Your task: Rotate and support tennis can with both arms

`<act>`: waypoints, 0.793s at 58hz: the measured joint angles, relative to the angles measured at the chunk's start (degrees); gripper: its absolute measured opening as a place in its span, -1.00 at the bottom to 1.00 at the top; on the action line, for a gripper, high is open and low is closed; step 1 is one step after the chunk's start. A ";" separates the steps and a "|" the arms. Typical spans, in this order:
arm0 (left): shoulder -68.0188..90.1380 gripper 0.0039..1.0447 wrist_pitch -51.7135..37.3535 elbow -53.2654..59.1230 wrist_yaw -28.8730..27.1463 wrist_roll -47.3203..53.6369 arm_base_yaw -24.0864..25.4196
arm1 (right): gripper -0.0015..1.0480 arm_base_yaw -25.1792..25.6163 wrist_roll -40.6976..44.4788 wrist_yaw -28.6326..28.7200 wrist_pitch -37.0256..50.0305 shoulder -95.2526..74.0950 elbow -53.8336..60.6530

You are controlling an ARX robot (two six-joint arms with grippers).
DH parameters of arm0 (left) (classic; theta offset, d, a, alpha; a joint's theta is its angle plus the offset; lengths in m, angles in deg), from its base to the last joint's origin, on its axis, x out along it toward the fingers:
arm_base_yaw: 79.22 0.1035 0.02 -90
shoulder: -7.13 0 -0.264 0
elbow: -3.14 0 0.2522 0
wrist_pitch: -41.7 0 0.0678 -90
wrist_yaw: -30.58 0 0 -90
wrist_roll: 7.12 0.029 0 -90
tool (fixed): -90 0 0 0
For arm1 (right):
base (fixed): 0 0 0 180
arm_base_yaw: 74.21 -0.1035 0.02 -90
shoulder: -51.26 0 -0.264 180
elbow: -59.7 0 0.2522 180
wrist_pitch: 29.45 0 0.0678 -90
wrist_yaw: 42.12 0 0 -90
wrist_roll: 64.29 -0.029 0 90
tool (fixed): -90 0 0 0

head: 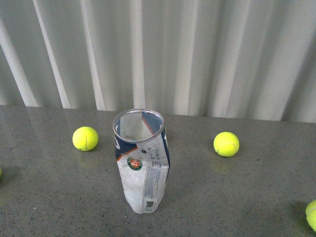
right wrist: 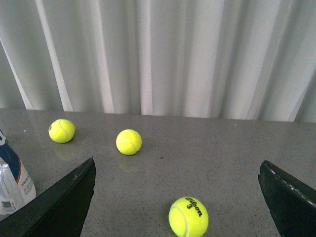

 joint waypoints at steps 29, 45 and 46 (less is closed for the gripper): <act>0.00 0.89 0.00 0.00 0.00 0.00 0.00 | 0.86 0.00 0.00 -0.02 0.00 0.00 0.00; 0.00 0.87 0.00 0.00 0.00 -0.02 0.00 | 0.86 0.00 0.00 0.00 0.00 0.00 0.00; 0.00 0.87 0.00 0.00 0.00 -0.02 0.00 | 0.86 0.00 0.00 0.00 0.00 0.00 0.00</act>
